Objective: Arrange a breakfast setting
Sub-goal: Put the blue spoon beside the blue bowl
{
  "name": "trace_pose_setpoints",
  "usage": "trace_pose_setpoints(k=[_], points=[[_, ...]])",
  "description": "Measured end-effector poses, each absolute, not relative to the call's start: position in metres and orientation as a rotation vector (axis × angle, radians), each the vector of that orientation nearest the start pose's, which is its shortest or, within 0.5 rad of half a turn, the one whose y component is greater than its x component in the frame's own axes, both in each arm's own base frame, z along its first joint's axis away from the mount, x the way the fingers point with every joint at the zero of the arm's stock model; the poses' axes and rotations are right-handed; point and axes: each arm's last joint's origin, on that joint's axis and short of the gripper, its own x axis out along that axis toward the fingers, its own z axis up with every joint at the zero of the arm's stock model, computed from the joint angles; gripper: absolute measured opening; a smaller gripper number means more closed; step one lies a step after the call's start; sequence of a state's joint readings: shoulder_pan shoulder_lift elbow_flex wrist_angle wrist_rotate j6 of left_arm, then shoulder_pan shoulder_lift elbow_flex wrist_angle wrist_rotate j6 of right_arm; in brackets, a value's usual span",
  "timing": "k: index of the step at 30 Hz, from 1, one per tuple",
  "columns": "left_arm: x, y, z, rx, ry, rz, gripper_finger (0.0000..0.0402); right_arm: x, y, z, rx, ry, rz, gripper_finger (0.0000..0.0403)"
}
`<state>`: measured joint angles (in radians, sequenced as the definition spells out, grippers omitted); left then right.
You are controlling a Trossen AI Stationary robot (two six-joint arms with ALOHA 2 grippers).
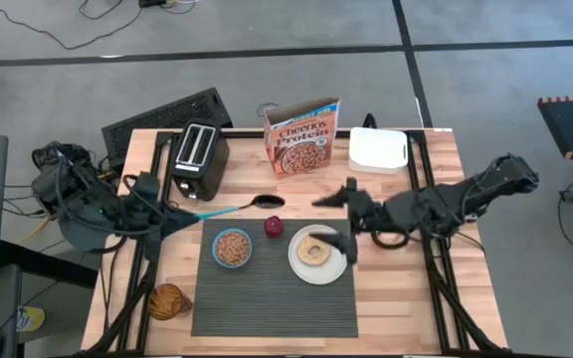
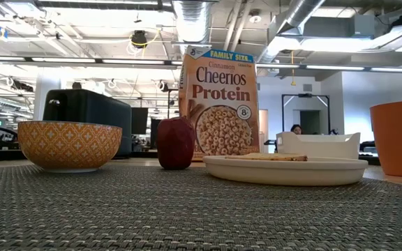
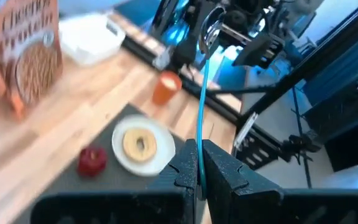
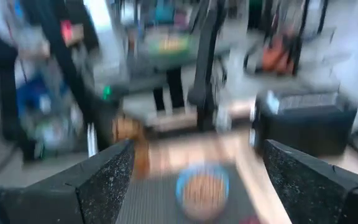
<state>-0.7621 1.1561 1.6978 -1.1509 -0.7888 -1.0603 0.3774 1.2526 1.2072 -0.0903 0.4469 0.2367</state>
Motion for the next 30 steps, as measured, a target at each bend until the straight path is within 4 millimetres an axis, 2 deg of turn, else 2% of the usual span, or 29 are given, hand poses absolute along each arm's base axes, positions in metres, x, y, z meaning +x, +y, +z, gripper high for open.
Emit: trace_pose_setpoints(k=[6,11,15,23,30], points=[[0.142,-0.097,0.483,-0.519,0.272,0.225,0.0,0.277,0.072,0.415,0.213,-0.173,-0.129,0.038],[0.149,-0.095,0.492,-0.464,0.199,0.227,0.0,0.3,0.058,0.412,0.23,-0.299,-0.115,0.0378],[0.153,-0.09,0.492,-0.452,0.185,0.259,0.0,0.315,0.057,0.414,0.185,-0.409,-0.089,0.0361],[0.157,-0.084,0.492,-0.437,0.193,0.271,0.0,0.343,0.053,0.427,0.155,-0.465,-0.122,0.028],[0.157,-0.083,0.492,-0.424,0.184,0.292,0.0,0.344,0.047,0.435,0.152,-0.481,-0.119,0.0183]])
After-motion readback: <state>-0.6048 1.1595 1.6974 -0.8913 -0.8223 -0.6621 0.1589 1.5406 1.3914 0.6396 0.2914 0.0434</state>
